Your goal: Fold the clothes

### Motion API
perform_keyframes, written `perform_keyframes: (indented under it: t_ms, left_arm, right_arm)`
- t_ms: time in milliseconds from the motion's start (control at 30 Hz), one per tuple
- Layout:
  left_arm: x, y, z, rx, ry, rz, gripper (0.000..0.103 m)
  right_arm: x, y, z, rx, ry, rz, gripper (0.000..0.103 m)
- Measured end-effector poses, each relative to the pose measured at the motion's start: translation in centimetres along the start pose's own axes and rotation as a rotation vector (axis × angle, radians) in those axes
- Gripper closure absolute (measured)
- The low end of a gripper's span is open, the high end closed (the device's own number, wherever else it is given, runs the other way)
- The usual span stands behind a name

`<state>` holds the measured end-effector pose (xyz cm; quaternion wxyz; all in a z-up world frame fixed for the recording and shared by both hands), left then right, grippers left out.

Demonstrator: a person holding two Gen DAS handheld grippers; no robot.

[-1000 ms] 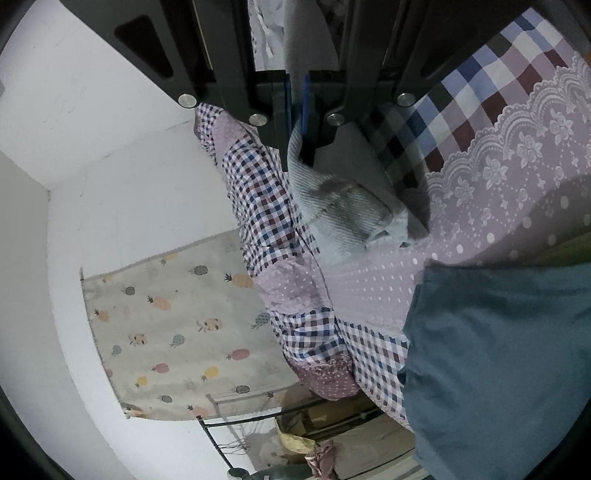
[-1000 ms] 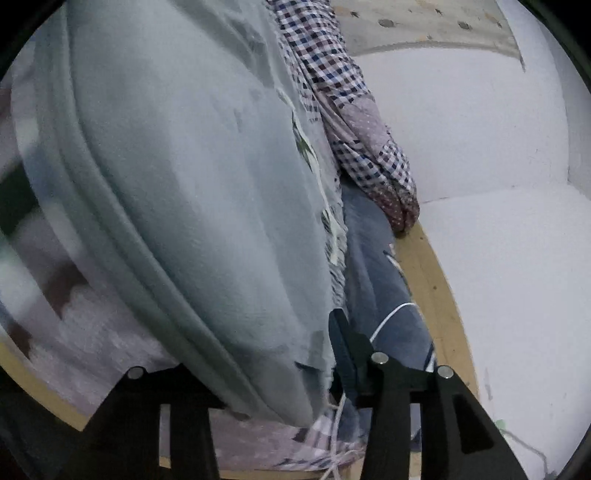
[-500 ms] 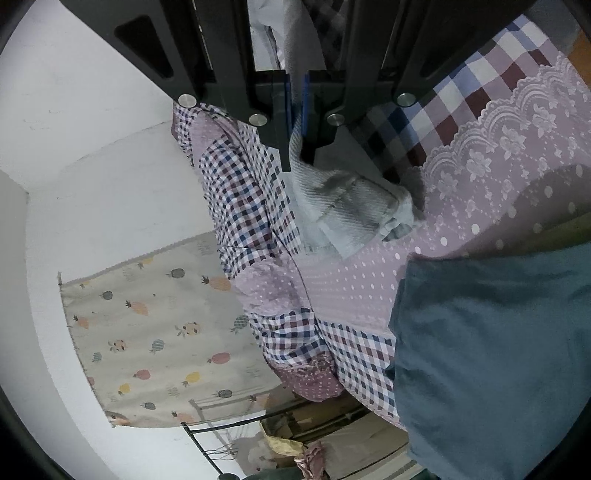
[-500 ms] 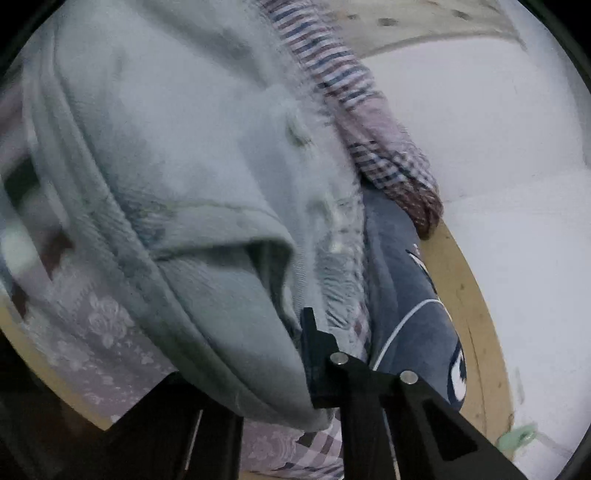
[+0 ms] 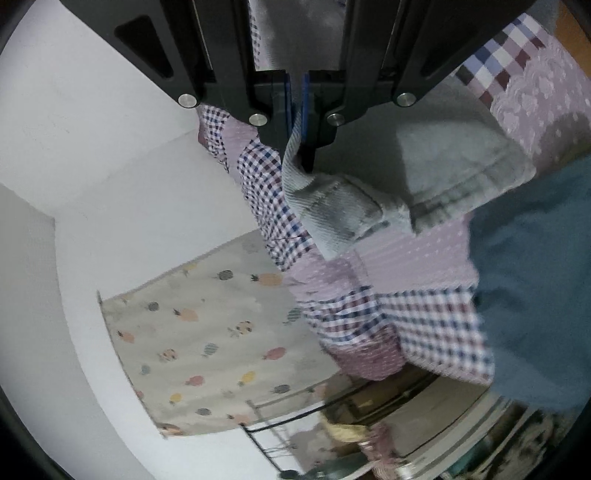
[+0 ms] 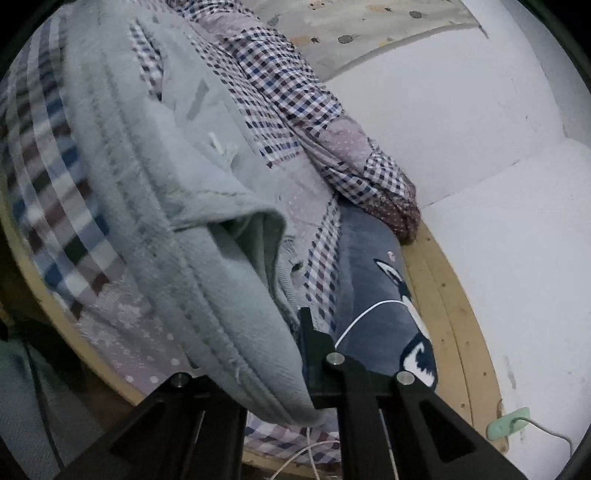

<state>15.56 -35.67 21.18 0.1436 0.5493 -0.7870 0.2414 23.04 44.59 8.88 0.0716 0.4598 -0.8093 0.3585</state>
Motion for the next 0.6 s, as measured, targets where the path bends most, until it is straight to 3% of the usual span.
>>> perform_keyframes:
  t_ms: [133, 333, 600]
  left_arm:
    - [1.1, 2.5, -0.9, 0.046, 0.031, 0.021, 0.101]
    - [2.2, 9.0, 0.2, 0.119, 0.0, 0.056, 0.101]
    - [4.1, 20.6, 1.4, 0.212, -0.015, 0.105, 0.101]
  right_arm:
    - [1.3, 1.1, -1.3, 0.078, 0.027, 0.028, 0.098]
    - [3.4, 3.0, -3.4, 0.191, 0.067, 0.07, 0.096]
    - [8.7, 12.3, -7.1, 0.31, 0.085, 0.17, 0.096]
Point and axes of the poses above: each gripper's, at about its wrist camera, not at the fingertips, and y roughly the way its jaws point, z to its left, x to its top, the point moved 10 cm from there along y, roughly the way its jaws point, and after that the axes turned 6 degrees about y, right-handed, at the moved point
